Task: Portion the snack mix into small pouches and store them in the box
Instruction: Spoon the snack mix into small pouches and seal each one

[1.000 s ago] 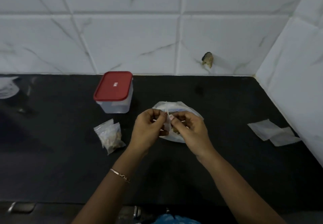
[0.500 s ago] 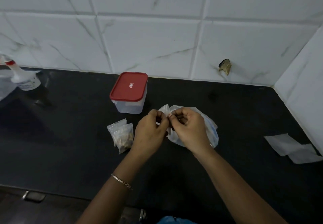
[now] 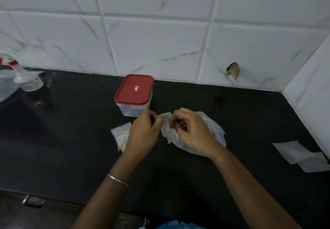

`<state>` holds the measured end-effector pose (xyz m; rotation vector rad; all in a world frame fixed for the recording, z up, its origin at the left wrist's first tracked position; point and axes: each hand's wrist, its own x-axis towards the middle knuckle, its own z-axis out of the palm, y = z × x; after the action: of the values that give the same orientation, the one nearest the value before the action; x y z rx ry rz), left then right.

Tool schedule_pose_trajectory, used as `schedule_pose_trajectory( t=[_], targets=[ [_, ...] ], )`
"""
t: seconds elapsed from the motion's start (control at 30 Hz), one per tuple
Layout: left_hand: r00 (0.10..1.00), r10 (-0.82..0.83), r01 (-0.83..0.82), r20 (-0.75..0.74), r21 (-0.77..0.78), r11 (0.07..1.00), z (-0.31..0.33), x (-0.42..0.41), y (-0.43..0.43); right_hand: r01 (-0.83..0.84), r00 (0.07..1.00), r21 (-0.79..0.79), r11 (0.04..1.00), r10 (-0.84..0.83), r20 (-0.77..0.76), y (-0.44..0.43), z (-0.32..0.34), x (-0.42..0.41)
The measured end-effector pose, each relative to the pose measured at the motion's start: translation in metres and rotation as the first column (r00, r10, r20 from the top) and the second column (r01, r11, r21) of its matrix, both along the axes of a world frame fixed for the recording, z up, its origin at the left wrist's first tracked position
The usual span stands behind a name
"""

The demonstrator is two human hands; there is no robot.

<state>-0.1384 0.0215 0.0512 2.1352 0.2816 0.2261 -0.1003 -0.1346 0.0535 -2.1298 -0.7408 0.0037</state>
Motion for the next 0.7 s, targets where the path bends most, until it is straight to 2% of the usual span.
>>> schedule_pose_trajectory(
  t=[0.1, 0.2, 0.27, 0.37, 0.43, 0.53, 0.57, 0.7],
  targets=[
    [0.999, -0.039, 0.04, -0.007, 0.037, 0.999, 0.001, 0.0, 0.004, 0.039, 0.999, -0.202, 0.979, -0.033, 0.032, -0.001, 0.004, 0.005],
    [0.996, -0.088, 0.084, 0.026, 0.128, 0.988, 0.0, -0.005, -0.001, 0.155, 0.988, -0.399, 0.904, -0.147, 0.051, 0.002, 0.004, 0.009],
    [0.991, -0.116, 0.103, 0.063, 0.188, 0.977, -0.002, -0.01, -0.006, 0.205, 0.973, -0.456, 0.866, -0.232, -0.003, 0.007, 0.007, 0.013],
    [0.983, -0.152, 0.117, 0.103, 0.284, 0.952, -0.008, -0.014, -0.009, 0.149, 0.963, -0.591, 0.793, -0.253, -0.096, 0.016, 0.012, 0.024],
    [0.976, -0.188, 0.141, 0.113, 0.332, 0.933, -0.014, -0.014, -0.009, 0.145, 0.965, -0.582, 0.8, -0.243, -0.094, 0.018, 0.011, 0.025],
    [0.954, -0.237, 0.162, 0.184, 0.35, 0.923, -0.021, -0.011, -0.002, 0.215, 0.972, -0.39, 0.895, -0.237, -0.008, 0.01, 0.004, 0.018],
    [0.946, -0.266, 0.185, 0.187, 0.364, 0.913, -0.025, -0.008, 0.002, 0.211, 0.974, -0.37, 0.905, -0.228, -0.001, 0.006, 0.003, 0.014],
    [0.928, -0.372, 0.324, 0.032, 0.427, 0.844, -0.039, 0.003, 0.015, 0.166, 0.98, -0.418, 0.893, -0.197, -0.033, 0.0, -0.001, 0.014]
  ],
)
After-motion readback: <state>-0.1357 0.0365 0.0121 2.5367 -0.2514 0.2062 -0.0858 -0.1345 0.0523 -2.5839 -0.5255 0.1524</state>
